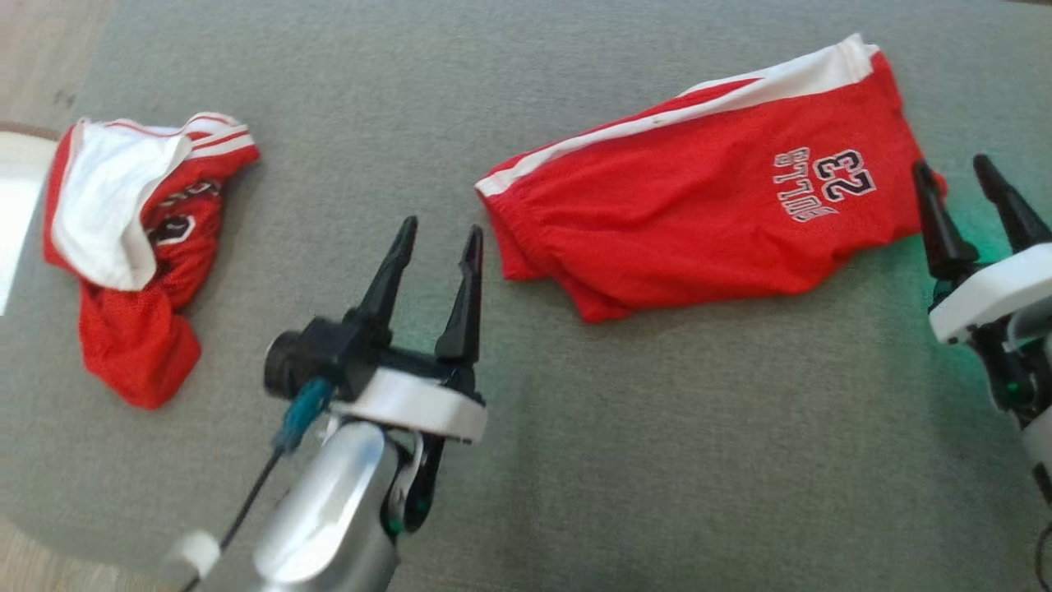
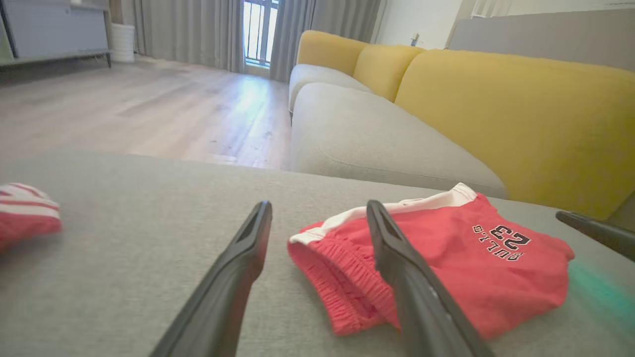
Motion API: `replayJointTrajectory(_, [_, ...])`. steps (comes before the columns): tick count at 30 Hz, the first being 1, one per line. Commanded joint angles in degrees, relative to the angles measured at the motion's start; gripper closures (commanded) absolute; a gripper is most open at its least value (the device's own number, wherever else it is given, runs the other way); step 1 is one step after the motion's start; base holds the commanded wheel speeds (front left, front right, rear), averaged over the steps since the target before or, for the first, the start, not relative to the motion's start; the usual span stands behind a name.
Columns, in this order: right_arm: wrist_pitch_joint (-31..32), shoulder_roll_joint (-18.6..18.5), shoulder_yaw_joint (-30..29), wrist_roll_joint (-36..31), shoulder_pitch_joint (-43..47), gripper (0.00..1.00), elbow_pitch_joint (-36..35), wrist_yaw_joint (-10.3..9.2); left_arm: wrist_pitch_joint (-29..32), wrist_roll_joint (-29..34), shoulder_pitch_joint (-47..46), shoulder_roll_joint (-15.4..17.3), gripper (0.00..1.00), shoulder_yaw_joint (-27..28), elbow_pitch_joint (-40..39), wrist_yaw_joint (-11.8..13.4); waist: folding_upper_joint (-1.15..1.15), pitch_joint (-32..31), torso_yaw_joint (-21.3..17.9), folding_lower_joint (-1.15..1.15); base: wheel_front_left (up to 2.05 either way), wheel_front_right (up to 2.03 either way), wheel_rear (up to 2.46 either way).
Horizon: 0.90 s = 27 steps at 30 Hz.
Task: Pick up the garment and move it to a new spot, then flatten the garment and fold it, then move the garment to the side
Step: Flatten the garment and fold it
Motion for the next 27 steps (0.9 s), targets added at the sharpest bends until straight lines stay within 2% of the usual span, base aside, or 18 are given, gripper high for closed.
replayJointTrajectory(1, [0.2,-1.1,-0.7,-0.1,-1.0,0.00,-0.6,-0.04,-0.7,4.2,2.3,1.1,0.00,4.1,-5.3,1.1,0.00,0.7,1.6,0.01,0.00,0.00,0.00])
replayJointTrajectory(8, [1.2,-1.9,-4.2,-3.6,-4.6,0.00,6.4,-0.04,-0.7,12.6,9.3,-0.6,0.00,6.2,-12.4,1.3,0.00,1.9,6.8,0.01,0.00,0.00,0.00])
replayJointTrajectory(15, [2.2,-2.8,-5.0,-6.3,-7.8,0.00,12.9,-0.04,-0.7,14.9,11.5,-1.1,0.00,5.9,-14.1,1.3,0.00,2.2,10.0,0.01,0.00,0.00,0.00])
replayJointTrajectory(20, [2.8,-2.6,-5.0,-7.2,-8.9,0.00,17.7,-0.04,-0.7,14.8,12.6,-1.2,0.00,6.6,-14.9,2.1,0.00,2.2,10.7,0.01,0.00,0.00,0.00])
replayJointTrajectory(21, [3.0,-2.4,-4.9,-7.1,-9.0,0.05,18.4,-0.04,-0.7,14.7,12.8,-1.2,0.00,6.8,-14.9,2.2,0.00,2.2,10.7,0.01,0.00,0.00,0.00])
replayJointTrajectory(22, [3.3,-2.1,-4.6,-6.9,-9.0,0.42,18.6,-0.04,-0.7,14.7,12.9,-1.2,0.00,7.0,-14.9,2.3,0.00,2.2,10.5,0.01,0.00,0.00,0.00])
replayJointTrajectory(23, [3.6,-1.7,-4.3,-6.4,-9.0,1.00,18.8,-0.04,-0.7,14.8,13.0,-1.2,0.00,7.1,-14.9,2.4,0.00,2.2,10.3,0.01,0.00,0.00,0.00])
replayJointTrajectory(27, [2.4,-1.2,-4.0,-4.8,-9.4,1.00,18.6,-0.04,-0.7,15.4,13.4,-1.2,0.00,7.9,-14.7,2.6,0.00,1.8,8.4,0.01,0.00,0.00,0.00])
